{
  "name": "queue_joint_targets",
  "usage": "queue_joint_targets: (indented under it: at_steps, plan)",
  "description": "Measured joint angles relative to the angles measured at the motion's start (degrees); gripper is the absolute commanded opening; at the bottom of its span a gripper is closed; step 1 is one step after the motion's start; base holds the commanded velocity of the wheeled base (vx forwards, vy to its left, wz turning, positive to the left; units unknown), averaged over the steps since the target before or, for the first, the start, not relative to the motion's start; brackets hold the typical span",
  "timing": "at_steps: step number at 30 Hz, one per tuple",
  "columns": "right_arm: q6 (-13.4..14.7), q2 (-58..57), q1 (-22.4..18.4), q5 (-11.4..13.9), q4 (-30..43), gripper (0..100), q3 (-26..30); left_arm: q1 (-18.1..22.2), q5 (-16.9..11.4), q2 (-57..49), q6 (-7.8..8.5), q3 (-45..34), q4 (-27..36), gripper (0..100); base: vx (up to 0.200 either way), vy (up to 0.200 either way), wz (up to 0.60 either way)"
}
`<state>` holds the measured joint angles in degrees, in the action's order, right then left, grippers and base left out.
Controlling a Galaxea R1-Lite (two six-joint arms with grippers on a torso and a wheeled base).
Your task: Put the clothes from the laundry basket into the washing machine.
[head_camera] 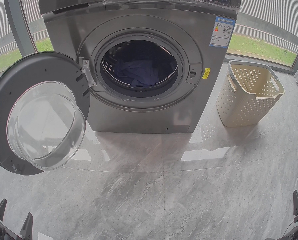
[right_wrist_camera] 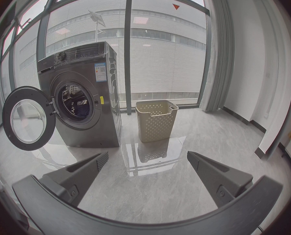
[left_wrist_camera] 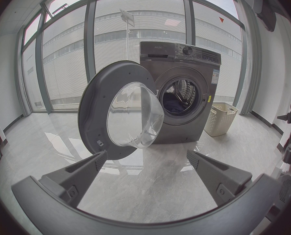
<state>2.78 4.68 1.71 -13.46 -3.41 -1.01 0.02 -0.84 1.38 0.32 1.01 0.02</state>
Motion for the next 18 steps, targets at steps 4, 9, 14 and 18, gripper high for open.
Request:
queue_joint_targets:
  at_steps: [4, 9, 14, 18]
  plan:
    - [-0.65, -1.90, -1.76, 8.42, 1.28, 100, 0.00, 0.02, 0.05, -0.45, 0.04, 0.00, 0.09, 100, 0.000, 0.000, 0.00]
    - [-2.21, -3.12, -2.06, 12.91, 3.06, 100, 0.00, -0.02, 0.11, -0.67, 0.04, 0.00, 0.13, 100, 0.000, 0.000, 0.00]
    - [-2.10, -3.67, -1.87, 12.80, 3.23, 100, 0.00, -0.02, 0.18, -0.76, 0.00, 0.00, 0.16, 100, 0.000, 0.200, 0.00]
    - [-2.60, -3.86, -1.82, 13.24, 3.23, 100, 0.00, -0.02, 0.16, -0.76, 0.04, 0.00, 0.16, 100, 0.000, 0.200, 0.00]
